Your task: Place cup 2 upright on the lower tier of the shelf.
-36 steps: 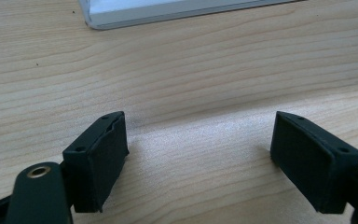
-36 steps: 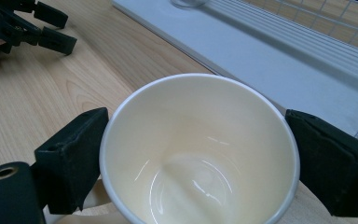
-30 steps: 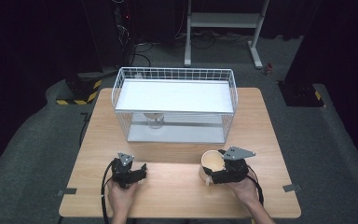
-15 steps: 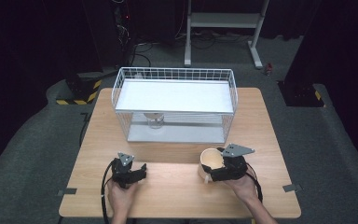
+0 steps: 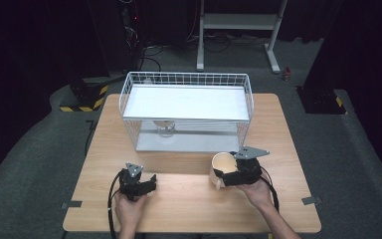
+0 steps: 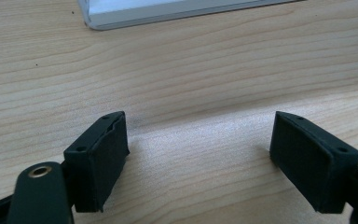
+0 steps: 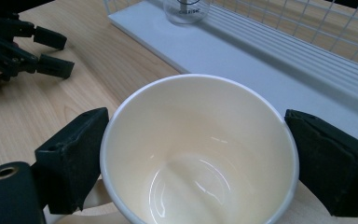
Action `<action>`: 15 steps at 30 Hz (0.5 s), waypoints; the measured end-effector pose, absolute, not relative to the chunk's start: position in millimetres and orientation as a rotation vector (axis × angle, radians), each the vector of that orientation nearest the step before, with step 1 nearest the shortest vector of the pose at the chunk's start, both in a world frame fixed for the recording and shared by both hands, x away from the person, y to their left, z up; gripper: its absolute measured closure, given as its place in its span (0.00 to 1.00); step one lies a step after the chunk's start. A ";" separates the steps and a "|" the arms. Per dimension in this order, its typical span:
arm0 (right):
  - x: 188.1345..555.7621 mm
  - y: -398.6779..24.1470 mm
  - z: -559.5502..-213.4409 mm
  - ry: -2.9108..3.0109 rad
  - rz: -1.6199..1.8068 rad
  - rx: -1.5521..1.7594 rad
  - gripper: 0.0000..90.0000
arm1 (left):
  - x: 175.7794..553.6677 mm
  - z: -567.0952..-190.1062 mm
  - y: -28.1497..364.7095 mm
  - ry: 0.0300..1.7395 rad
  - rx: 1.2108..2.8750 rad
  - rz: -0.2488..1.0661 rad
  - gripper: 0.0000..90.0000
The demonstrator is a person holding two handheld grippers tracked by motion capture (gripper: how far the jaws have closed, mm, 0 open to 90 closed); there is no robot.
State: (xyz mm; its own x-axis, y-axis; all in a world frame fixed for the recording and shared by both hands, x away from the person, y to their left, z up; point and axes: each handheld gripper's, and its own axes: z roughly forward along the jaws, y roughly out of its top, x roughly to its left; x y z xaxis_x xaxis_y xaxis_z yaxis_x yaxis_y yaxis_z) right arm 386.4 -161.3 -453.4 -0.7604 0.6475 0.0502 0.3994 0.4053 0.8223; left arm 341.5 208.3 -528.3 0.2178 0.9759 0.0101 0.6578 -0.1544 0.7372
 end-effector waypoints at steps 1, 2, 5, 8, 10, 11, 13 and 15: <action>388.0 -160.6 -452.3 2.389 1.279 0.916 0.11 | 341.5 -528.3 208.3 1.507 1.889 0.674 0.22; 389.3 -159.5 -451.2 2.388 1.277 0.922 0.11 | 341.5 -528.3 208.3 1.507 1.889 0.675 0.22; 393.7 -156.6 -448.6 2.382 1.275 0.926 0.11 | 341.5 -528.3 208.3 1.507 1.889 0.675 0.22; 397.8 -152.8 -446.9 2.383 1.269 0.925 0.11 | 341.5 -528.3 208.3 1.506 1.889 0.675 0.22; 400.7 -150.2 -446.5 2.385 1.263 0.922 0.11 | 341.5 -528.3 208.2 1.507 1.888 0.675 0.22; 402.1 -148.9 -446.3 2.385 1.261 0.920 0.11 | 341.5 -528.3 208.2 1.507 1.889 0.675 0.22; 404.8 -146.0 -445.4 2.385 1.252 0.920 0.11 | 341.5 -528.3 208.2 1.507 1.889 0.675 0.22; 408.0 -143.4 -443.9 2.383 1.243 0.924 0.11 | 341.5 -528.3 208.3 1.506 1.889 0.675 0.22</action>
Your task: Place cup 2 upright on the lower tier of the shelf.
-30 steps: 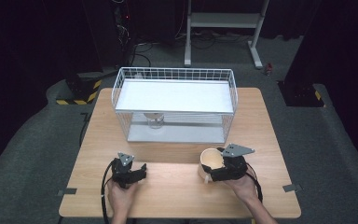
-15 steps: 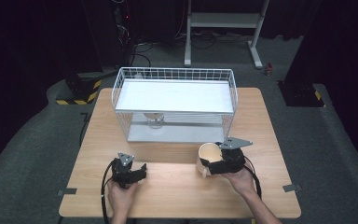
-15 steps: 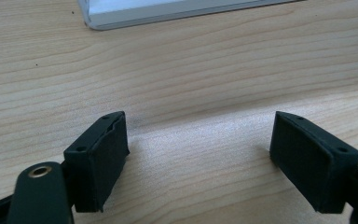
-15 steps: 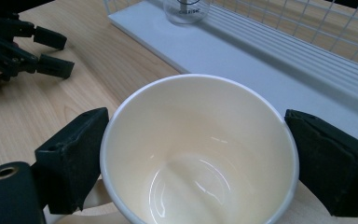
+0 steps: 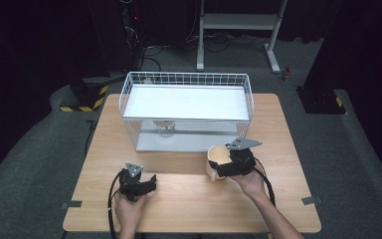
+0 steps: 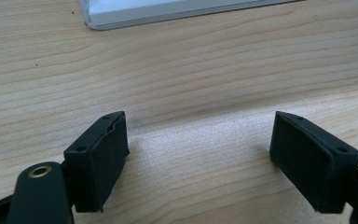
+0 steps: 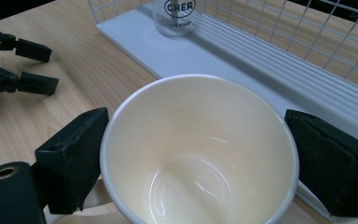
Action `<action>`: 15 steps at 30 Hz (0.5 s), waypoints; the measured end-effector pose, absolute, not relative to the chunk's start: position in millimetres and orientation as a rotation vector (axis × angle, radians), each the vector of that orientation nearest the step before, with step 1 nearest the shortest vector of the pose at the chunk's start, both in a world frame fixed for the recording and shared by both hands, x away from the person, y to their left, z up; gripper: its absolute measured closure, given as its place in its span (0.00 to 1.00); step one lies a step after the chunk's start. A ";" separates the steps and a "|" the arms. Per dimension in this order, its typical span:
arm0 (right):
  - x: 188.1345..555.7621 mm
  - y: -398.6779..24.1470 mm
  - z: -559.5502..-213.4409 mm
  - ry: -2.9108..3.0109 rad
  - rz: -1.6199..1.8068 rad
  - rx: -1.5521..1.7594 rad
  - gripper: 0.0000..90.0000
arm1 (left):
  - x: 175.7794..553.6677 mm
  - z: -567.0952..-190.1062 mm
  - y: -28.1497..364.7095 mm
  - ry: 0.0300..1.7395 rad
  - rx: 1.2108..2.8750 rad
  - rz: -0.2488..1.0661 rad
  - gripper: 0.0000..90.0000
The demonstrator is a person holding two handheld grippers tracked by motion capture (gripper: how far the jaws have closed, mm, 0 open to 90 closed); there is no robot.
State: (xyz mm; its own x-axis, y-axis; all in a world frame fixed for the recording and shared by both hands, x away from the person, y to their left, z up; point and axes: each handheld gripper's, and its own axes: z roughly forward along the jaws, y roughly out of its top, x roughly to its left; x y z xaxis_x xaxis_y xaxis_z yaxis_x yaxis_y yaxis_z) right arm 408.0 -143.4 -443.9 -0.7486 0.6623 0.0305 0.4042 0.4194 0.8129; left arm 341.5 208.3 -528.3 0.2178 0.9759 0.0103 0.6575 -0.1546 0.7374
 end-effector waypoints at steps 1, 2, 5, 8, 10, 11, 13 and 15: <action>410.0 -142.2 -443.1 2.379 1.241 0.924 0.11 | 341.5 -528.3 208.3 1.506 1.889 0.675 0.22; 411.8 -141.1 -442.2 2.376 1.243 0.929 0.11 | 341.5 -528.3 208.3 1.506 1.889 0.675 0.22; 417.9 -138.0 -440.8 2.370 1.242 0.941 0.11 | 341.5 -528.3 208.3 1.506 1.888 0.674 0.22; 422.9 -133.2 -439.2 2.365 1.227 0.941 0.11 | 341.5 -528.3 208.3 1.507 1.888 0.674 0.22; 426.2 -130.6 -438.7 2.355 1.230 0.946 0.11 | 341.5 -528.4 208.3 1.506 1.888 0.674 0.22; 428.8 -129.4 -438.6 2.356 1.227 0.952 0.11 | 341.5 -528.3 208.3 1.506 1.888 0.674 0.22; 432.0 -127.4 -439.0 2.350 1.224 0.958 0.11 | 341.5 -528.3 208.3 1.506 1.888 0.674 0.22; 435.4 -124.9 -439.4 2.345 1.215 0.969 0.11 | 341.5 -528.3 208.3 1.506 1.888 0.674 0.22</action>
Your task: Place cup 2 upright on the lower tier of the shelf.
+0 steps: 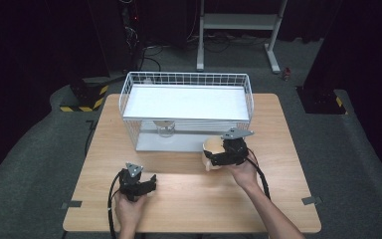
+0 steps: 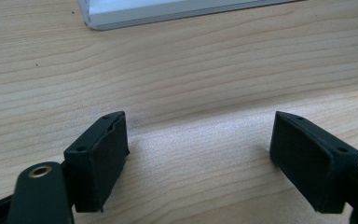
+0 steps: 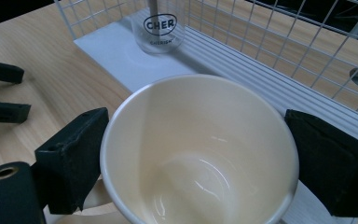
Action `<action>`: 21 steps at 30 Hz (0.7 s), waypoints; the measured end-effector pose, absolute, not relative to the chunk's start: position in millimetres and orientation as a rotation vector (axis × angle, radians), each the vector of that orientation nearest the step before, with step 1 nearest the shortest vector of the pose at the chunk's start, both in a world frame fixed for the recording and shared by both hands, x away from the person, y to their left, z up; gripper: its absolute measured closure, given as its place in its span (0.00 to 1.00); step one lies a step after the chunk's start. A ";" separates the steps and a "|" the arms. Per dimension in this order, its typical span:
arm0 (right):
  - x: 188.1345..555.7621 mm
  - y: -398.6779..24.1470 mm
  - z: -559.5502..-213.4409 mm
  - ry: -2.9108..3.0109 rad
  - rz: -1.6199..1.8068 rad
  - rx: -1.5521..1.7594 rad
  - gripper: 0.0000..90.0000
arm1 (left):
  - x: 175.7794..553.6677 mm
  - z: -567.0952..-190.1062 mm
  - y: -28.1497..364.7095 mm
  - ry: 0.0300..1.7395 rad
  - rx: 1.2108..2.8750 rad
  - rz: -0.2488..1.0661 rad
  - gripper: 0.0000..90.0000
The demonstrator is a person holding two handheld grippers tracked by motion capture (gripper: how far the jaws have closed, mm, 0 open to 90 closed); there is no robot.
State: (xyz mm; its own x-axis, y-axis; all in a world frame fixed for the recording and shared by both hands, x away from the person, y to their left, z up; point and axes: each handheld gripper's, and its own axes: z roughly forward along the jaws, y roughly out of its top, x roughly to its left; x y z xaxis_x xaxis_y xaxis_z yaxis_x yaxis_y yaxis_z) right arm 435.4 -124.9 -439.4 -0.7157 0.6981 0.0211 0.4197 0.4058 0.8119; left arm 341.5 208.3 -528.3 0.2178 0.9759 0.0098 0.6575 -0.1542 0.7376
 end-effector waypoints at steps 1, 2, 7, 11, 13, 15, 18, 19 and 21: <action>436.9 -123.7 -439.5 2.340 1.217 0.984 0.11 | 341.5 -528.3 208.3 1.506 1.888 0.674 0.22; 439.0 -122.8 -439.5 2.335 1.216 0.985 0.11 | 341.5 -528.3 208.3 1.506 1.888 0.674 0.22; 447.2 -117.7 -440.9 2.322 1.201 1.014 0.11 | 341.5 -528.4 208.3 1.506 1.888 0.674 0.22; 453.3 -112.9 -441.7 2.321 1.188 1.002 0.11 | 341.5 -528.4 208.3 1.505 1.888 0.674 0.22; 456.2 -110.4 -441.1 2.321 1.175 0.999 0.11 | 341.5 -528.3 208.3 1.505 1.888 0.674 0.22; 459.1 -108.1 -441.1 2.312 1.176 0.975 0.11 | 341.5 -528.3 208.3 1.505 1.888 0.674 0.22; 461.9 -105.5 -443.0 2.317 1.173 0.987 0.11 | 341.5 -528.3 208.4 1.505 1.888 0.674 0.22; 463.6 -102.8 -444.3 2.322 1.154 0.999 0.11 | 341.4 -528.3 208.4 1.505 1.888 0.674 0.22; 465.4 -102.0 -444.7 2.323 1.149 0.987 0.11 | 341.4 -528.3 208.3 1.505 1.888 0.674 0.22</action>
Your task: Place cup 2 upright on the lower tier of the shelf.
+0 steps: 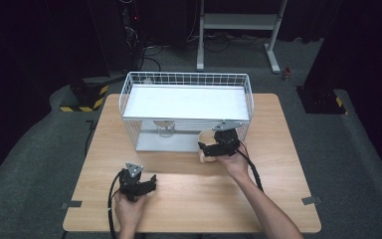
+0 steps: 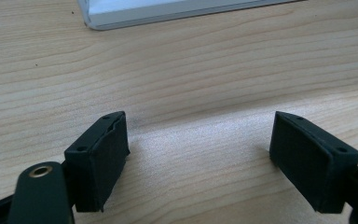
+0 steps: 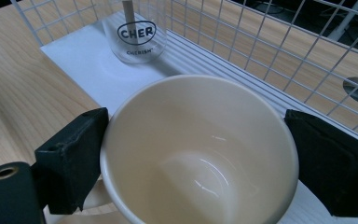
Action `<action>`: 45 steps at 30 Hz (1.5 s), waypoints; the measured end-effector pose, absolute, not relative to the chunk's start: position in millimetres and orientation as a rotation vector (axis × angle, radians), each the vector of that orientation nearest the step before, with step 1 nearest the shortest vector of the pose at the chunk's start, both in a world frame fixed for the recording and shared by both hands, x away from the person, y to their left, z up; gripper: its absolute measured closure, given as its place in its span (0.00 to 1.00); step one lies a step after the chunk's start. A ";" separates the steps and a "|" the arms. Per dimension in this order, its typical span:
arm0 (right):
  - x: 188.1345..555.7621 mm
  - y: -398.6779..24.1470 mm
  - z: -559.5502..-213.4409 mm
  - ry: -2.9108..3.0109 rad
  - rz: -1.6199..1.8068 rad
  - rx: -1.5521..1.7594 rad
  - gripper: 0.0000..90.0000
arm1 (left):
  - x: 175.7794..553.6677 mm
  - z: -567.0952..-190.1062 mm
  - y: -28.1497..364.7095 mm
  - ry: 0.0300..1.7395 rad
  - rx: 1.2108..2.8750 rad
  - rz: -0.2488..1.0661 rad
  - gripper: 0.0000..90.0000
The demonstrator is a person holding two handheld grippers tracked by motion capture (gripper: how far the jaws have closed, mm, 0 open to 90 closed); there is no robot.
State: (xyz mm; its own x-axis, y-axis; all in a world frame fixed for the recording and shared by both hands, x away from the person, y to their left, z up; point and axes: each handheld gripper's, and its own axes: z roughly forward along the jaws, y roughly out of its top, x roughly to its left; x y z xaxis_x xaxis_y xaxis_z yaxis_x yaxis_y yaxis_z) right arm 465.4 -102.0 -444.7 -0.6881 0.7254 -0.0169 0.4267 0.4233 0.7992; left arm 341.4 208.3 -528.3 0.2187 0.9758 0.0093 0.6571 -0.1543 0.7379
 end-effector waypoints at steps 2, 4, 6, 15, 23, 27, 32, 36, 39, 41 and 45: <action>467.4 -100.2 -445.2 2.324 1.144 1.005 0.11 | 341.4 -528.4 208.3 1.505 1.888 0.674 0.22; 469.7 -99.1 -446.0 2.327 1.143 1.013 0.11 | 341.2 -528.4 208.3 1.506 1.885 0.674 0.22; 471.4 -98.3 -446.3 2.323 1.143 1.018 0.11 | 341.1 -528.3 208.4 1.503 1.888 0.675 0.22; 475.1 -95.1 -449.4 2.285 1.151 0.972 0.11 | 341.0 -528.3 208.4 1.503 1.888 0.675 0.22; 475.4 -95.2 -450.7 2.274 1.163 0.960 0.10 | 341.0 -528.3 208.4 1.503 1.888 0.675 0.22; 475.1 -94.2 -451.2 2.257 1.165 0.976 0.10 | 341.0 -528.3 208.4 1.502 1.888 0.675 0.23; 474.9 -96.1 -450.2 2.242 1.199 1.015 0.09 | 341.0 -528.3 208.4 1.501 1.889 0.675 0.23; 474.9 -99.3 -450.7 2.235 1.222 1.022 0.09 | 340.9 -528.3 208.4 1.501 1.888 0.675 0.23; 474.0 -100.4 -450.0 2.233 1.231 1.026 0.09 | 340.9 -528.3 208.3 1.501 1.888 0.675 0.23; 473.1 -101.1 -449.1 2.230 1.241 1.033 0.10 | 340.9 -528.3 208.3 1.501 1.888 0.675 0.23; 469.6 -104.8 -445.4 2.210 1.262 1.026 0.10 | 340.9 -528.4 208.2 1.501 1.887 0.677 0.23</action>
State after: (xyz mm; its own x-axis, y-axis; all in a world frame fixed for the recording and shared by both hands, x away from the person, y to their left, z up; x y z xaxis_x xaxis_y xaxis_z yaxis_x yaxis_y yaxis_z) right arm 469.6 -104.8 -445.4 -0.6532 0.7570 0.0180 0.4003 0.3251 0.8568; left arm 340.9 208.2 -528.4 0.2204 0.9754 0.0106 0.6537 -0.1558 0.7405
